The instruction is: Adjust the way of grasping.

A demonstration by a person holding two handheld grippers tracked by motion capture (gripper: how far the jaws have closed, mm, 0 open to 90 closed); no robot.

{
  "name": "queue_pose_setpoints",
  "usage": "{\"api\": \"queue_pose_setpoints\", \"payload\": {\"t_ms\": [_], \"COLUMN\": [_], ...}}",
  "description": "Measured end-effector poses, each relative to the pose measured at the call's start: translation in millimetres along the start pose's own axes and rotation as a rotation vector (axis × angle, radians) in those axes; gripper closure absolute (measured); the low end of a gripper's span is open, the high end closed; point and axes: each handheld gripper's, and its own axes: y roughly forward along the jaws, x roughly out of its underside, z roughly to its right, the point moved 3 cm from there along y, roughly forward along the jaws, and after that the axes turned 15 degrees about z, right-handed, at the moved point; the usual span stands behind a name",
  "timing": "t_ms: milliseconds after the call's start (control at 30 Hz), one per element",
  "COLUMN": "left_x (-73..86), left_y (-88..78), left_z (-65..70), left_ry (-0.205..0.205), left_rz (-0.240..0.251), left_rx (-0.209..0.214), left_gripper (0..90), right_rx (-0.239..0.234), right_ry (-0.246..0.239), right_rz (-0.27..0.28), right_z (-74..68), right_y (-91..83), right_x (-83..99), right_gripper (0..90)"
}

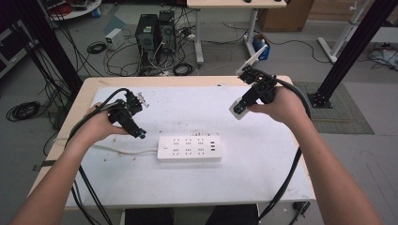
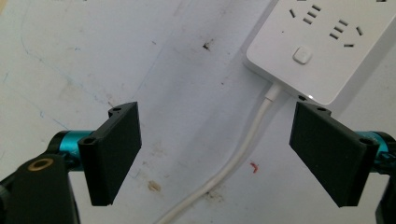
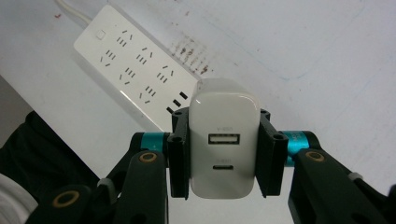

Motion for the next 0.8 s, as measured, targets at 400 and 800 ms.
{"api": "queue_pose_setpoints", "payload": {"t_ms": [400,800], "left_x": [-5.2,-8.3], "left_y": [7.9,5.7], "left_z": [1.6,4.7], "left_ry": [0.01,0.013], "left_rz": [-0.01,0.003], "left_rx": [0.016,0.016], "left_gripper": [16.8,16.8], "right_rx": [-0.01,-0.064], "right_ry": [-0.007,-0.056], "right_rz": [-0.028,-0.047], "right_z": [-0.4,-9.3], "right_y": [4.5,14.2], "right_x": [2.7,-3.1], "right_gripper": [62.4,62.4]}}
